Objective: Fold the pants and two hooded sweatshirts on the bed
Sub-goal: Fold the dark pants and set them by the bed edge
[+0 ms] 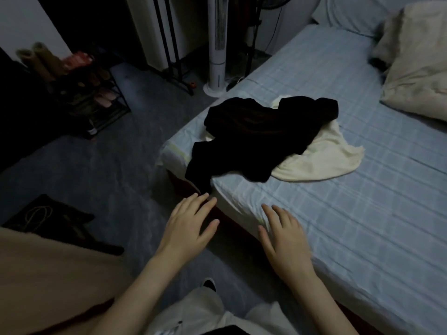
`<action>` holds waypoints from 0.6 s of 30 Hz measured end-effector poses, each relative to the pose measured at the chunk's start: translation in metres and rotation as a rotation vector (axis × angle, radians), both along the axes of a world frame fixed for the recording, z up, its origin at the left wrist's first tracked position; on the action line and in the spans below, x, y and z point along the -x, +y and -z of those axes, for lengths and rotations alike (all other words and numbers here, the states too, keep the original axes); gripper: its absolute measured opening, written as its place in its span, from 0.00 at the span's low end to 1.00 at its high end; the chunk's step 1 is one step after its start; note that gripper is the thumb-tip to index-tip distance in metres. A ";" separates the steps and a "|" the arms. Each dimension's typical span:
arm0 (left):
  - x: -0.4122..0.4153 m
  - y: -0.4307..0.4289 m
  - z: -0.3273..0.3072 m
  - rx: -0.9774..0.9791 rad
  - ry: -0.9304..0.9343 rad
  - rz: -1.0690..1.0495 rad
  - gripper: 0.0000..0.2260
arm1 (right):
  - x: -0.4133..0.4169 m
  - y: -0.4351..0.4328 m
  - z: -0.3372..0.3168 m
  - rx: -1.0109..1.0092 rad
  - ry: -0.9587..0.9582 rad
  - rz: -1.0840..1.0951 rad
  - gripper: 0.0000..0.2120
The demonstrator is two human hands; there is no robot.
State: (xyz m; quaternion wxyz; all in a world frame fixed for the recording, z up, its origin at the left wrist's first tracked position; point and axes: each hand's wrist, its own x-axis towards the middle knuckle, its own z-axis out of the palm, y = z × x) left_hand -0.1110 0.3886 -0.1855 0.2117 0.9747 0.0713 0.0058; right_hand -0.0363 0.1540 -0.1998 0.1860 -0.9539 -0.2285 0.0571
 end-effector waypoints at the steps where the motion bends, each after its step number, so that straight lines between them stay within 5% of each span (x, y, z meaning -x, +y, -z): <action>1: -0.009 0.014 -0.002 0.001 0.005 0.007 0.30 | -0.007 0.011 -0.003 -0.007 -0.004 0.009 0.24; 13: -0.121 0.085 0.027 0.197 0.041 -0.069 0.30 | -0.128 0.086 0.014 -0.016 0.013 0.110 0.23; 18: -0.200 0.118 0.021 0.135 0.047 -0.046 0.30 | -0.212 0.122 0.015 -0.026 0.017 0.104 0.23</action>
